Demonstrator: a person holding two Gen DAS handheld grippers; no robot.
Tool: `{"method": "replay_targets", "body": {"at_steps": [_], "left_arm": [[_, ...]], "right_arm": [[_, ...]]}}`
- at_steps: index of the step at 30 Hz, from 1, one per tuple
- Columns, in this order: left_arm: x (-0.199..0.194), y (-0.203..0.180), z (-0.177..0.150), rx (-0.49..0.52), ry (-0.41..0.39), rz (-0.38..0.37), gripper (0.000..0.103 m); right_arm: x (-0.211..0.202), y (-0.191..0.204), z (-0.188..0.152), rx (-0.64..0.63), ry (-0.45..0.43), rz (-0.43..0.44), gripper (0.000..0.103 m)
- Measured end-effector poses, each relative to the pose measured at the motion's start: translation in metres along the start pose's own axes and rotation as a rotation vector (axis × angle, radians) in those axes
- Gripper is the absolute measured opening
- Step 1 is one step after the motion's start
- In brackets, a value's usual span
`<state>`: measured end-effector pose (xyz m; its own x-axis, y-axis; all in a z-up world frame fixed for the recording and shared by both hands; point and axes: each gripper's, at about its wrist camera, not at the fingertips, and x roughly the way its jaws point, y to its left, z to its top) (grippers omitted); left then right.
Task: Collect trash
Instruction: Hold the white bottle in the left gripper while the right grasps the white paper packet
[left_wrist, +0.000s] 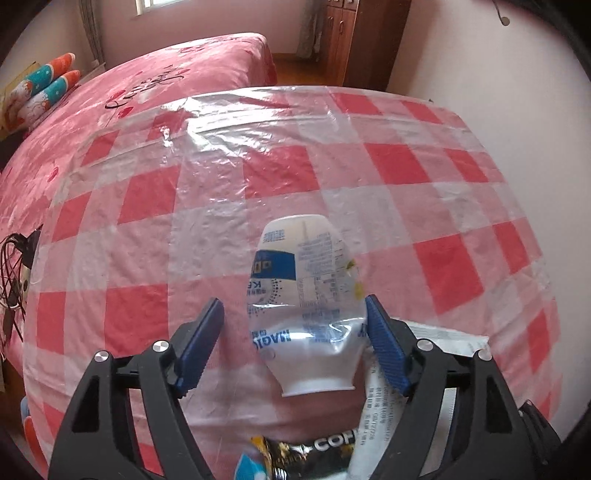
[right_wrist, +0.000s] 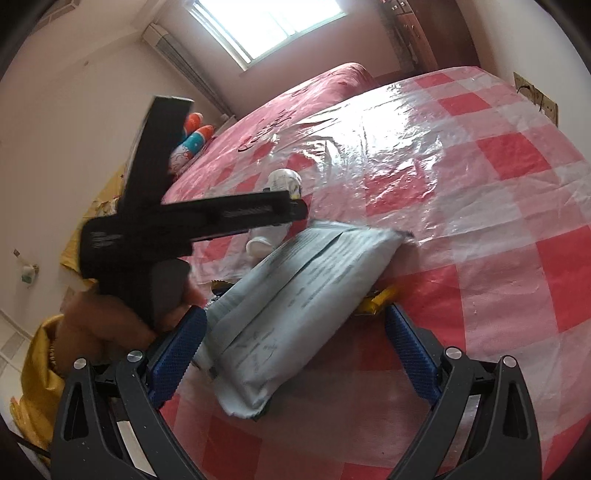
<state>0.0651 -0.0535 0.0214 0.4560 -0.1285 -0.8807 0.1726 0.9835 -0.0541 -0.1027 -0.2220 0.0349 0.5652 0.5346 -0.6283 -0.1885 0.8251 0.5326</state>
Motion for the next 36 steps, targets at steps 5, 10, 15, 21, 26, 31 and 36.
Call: {"method": "replay_targets", "body": {"at_steps": [5, 10, 15, 21, 26, 31, 36], "left_arm": [[-0.004, 0.007, -0.002, -0.004, -0.036, -0.001, 0.063], [-0.008, 0.018, -0.009, -0.035, -0.047, -0.017, 0.063], [-0.020, 0.039, -0.024, -0.080, -0.060, -0.031, 0.063], [-0.039, 0.059, -0.039, -0.119, -0.095, -0.059, 0.063], [-0.048, 0.072, -0.055, -0.144, -0.109, -0.071, 0.063], [-0.054, 0.087, -0.075, -0.185, -0.111, -0.095, 0.063], [-0.058, 0.101, -0.093, -0.217, -0.107, -0.110, 0.063]], "right_arm": [[0.007, 0.009, 0.000, -0.039, -0.007, -0.057, 0.096], [0.009, 0.011, 0.003, -0.127, -0.008, -0.197, 0.096], [-0.002, -0.010, 0.011, -0.136, -0.021, -0.312, 0.096], [-0.013, -0.024, 0.019, -0.080, -0.061, -0.272, 0.096], [-0.001, 0.000, 0.025, -0.173, -0.043, -0.245, 0.097], [0.028, 0.007, 0.031, -0.206, 0.022, -0.256, 0.097], [0.044, 0.019, 0.034, -0.257, 0.051, -0.278, 0.099]]}}
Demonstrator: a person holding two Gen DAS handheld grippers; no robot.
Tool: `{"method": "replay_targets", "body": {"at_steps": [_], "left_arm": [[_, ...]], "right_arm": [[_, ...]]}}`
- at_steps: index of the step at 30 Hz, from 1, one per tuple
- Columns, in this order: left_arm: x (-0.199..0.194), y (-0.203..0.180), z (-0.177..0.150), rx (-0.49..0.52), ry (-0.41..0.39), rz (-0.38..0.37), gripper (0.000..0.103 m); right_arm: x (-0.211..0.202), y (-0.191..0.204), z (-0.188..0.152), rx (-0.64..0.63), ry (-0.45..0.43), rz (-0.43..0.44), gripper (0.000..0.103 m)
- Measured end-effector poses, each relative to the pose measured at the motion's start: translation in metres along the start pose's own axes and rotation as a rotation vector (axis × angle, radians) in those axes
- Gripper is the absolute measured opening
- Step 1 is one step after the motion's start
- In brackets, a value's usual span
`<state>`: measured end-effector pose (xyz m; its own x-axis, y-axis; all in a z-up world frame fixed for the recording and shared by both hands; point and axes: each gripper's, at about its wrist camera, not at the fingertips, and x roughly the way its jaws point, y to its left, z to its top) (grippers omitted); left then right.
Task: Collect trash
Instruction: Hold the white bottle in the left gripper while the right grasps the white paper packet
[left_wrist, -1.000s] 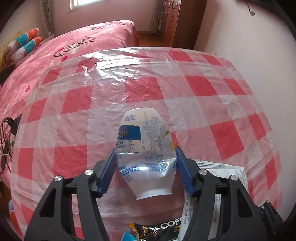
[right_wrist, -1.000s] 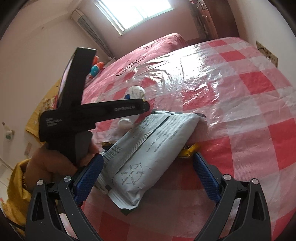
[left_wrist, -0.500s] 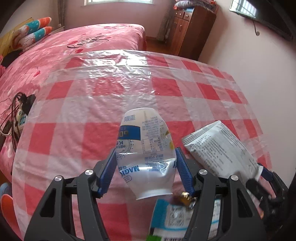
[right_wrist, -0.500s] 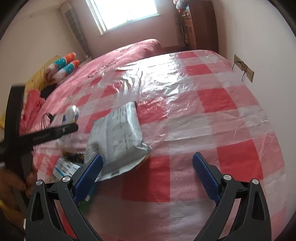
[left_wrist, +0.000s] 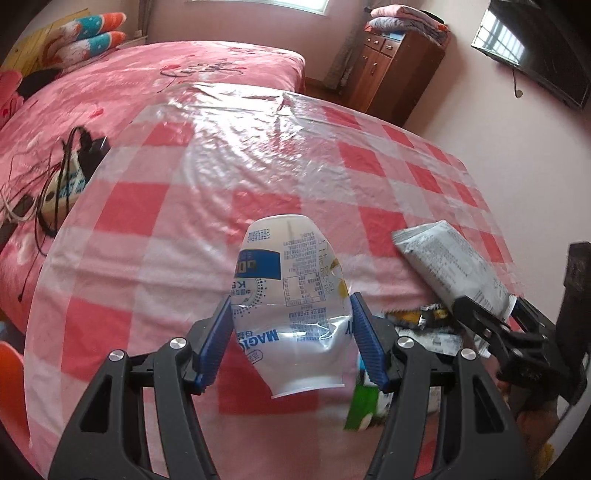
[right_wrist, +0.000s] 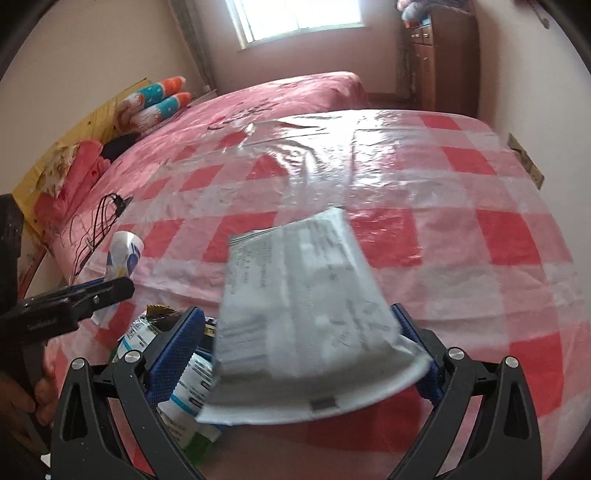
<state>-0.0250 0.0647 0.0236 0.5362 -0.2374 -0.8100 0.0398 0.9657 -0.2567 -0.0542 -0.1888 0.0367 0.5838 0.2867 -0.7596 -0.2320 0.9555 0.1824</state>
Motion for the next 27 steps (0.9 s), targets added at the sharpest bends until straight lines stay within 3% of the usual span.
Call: {"method": "replay_targets", "body": {"at_steps": [8, 11, 13, 24, 25, 26, 27], "left_arm": [[-0.005, 0.008, -0.012, -0.005, 0.000, -0.008, 0.063], [-0.008, 0.009, -0.017, 0.003, -0.002, -0.012, 0.063], [-0.011, 0.012, -0.019, 0.001, -0.002, -0.020, 0.063], [-0.023, 0.021, -0.032, 0.006, -0.009, -0.060, 0.063], [-0.025, 0.022, -0.033, 0.005, -0.012, -0.066, 0.063], [-0.026, 0.022, -0.034, 0.005, -0.013, -0.070, 0.063], [-0.028, 0.022, -0.036, 0.006, -0.016, -0.075, 0.063]], "right_arm": [[0.005, 0.008, -0.002, -0.040, 0.015, -0.075, 0.095], [0.002, 0.006, -0.003, -0.035, 0.007, -0.083, 0.088], [0.000, 0.007, -0.004, -0.040, -0.001, -0.094, 0.076], [-0.020, 0.010, -0.012, -0.032, -0.083, -0.124, 0.071], [-0.023, 0.011, -0.014, -0.024, -0.092, -0.123, 0.069], [-0.023, 0.011, -0.014, -0.017, -0.087, -0.107, 0.051], [-0.024, 0.010, -0.015, -0.001, -0.084, -0.122, 0.028]]}}
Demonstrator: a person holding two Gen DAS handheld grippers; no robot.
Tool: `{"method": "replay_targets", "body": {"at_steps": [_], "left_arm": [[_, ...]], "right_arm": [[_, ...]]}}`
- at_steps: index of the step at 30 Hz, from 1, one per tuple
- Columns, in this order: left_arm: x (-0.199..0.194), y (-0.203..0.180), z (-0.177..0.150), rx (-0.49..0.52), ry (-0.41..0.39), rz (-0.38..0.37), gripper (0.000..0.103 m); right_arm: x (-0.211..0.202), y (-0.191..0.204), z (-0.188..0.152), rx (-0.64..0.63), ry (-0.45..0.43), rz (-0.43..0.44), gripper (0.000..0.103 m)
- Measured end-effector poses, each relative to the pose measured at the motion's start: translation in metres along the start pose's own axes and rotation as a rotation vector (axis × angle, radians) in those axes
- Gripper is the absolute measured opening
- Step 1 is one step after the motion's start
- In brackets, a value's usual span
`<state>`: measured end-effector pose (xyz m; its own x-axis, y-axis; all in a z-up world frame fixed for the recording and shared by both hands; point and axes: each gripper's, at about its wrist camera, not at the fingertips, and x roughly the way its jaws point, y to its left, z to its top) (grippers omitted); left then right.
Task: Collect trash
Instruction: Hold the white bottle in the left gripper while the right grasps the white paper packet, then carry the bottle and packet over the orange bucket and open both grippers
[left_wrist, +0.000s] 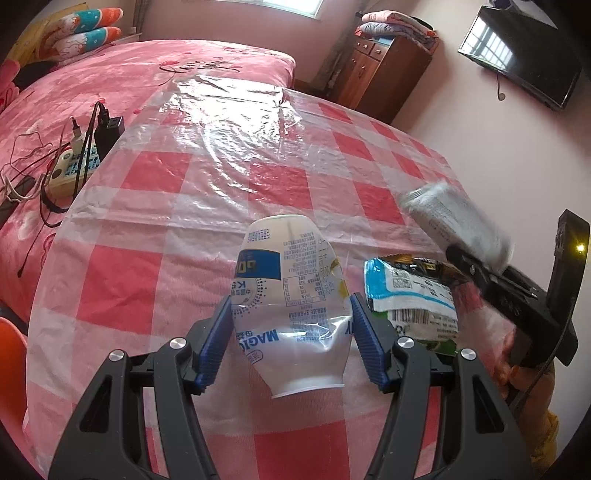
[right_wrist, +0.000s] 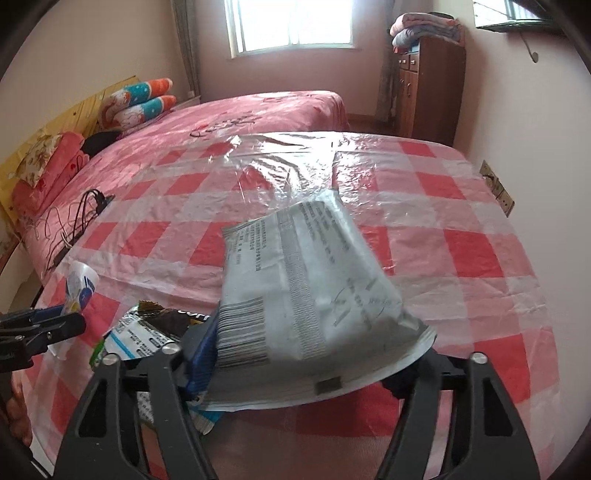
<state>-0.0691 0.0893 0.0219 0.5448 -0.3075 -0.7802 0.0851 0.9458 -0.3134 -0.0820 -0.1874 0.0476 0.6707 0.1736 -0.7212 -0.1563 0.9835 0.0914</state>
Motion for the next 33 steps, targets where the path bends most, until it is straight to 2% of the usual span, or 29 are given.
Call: {"method": "replay_targets", "body": {"at_steps": [5, 9, 21, 27, 33], "left_arm": [[-0.006, 0.003, -0.006, -0.003, -0.003, -0.020, 0.063], [-0.008, 0.005, -0.014, 0.001, 0.010, -0.033, 0.063], [-0.023, 0.017, -0.029, -0.011, 0.010, -0.057, 0.063], [-0.036, 0.032, -0.034, -0.031, -0.010, -0.053, 0.063], [-0.053, 0.057, -0.043, -0.075, -0.032, -0.030, 0.063]], "right_arm": [[-0.008, -0.004, -0.003, 0.021, -0.011, -0.001, 0.027], [-0.017, -0.007, -0.007, 0.050, -0.024, 0.036, 0.026], [-0.051, 0.007, -0.011, 0.025, -0.094, 0.046, 0.025], [-0.065, 0.033, -0.009, -0.009, -0.096, 0.105, 0.025], [-0.079, 0.084, -0.008, -0.098, -0.100, 0.199, 0.025]]}}
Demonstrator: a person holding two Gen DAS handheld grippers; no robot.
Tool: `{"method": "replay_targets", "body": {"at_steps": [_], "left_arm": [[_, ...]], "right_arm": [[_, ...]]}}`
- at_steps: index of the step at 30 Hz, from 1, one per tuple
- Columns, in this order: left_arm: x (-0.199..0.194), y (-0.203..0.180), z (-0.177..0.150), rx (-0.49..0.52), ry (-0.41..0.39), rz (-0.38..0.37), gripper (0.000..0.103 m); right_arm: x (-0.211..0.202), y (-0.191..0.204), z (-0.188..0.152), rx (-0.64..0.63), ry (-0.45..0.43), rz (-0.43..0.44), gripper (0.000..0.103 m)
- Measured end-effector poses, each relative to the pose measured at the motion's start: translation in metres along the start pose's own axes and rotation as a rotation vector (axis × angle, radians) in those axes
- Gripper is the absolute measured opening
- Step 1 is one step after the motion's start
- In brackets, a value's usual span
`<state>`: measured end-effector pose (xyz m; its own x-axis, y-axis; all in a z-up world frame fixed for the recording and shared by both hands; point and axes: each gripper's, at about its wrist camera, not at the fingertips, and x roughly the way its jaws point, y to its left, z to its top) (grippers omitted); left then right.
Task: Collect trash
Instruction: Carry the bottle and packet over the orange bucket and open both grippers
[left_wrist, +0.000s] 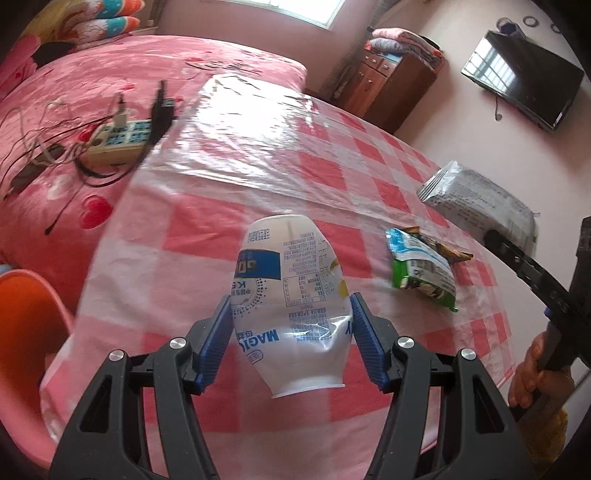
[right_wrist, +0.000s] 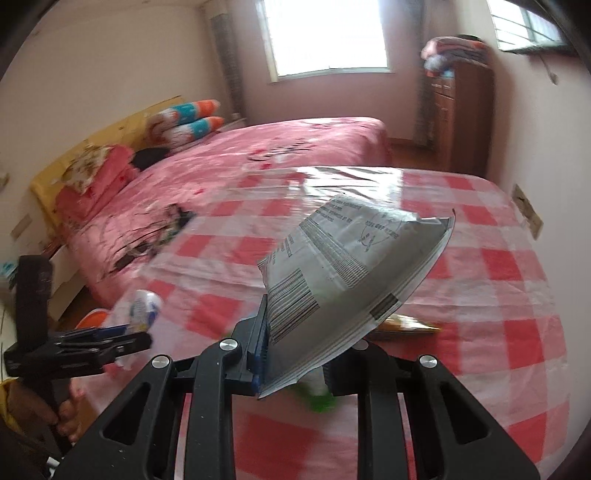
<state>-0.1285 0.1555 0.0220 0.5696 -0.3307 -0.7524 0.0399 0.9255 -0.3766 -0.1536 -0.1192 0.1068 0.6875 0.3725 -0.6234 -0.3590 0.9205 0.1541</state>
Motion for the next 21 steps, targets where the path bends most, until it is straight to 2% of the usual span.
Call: {"method": "replay_targets", "body": {"at_steps": [11, 15, 21], "left_arm": [[-0.055, 0.073, -0.020, -0.121, -0.067, 0.090, 0.063], [-0.078, 0.111, -0.034, -0.197, -0.090, 0.147, 0.063], [-0.098, 0.169, -0.059, -0.333, -0.112, 0.232, 0.064]], "right_arm": [[0.019, 0.138, 0.005, -0.221, 0.058, 0.261, 0.025], [0.036, 0.193, -0.006, -0.311, 0.105, 0.351, 0.025], [0.061, 0.256, -0.020, -0.407, 0.167, 0.436, 0.025]]}}
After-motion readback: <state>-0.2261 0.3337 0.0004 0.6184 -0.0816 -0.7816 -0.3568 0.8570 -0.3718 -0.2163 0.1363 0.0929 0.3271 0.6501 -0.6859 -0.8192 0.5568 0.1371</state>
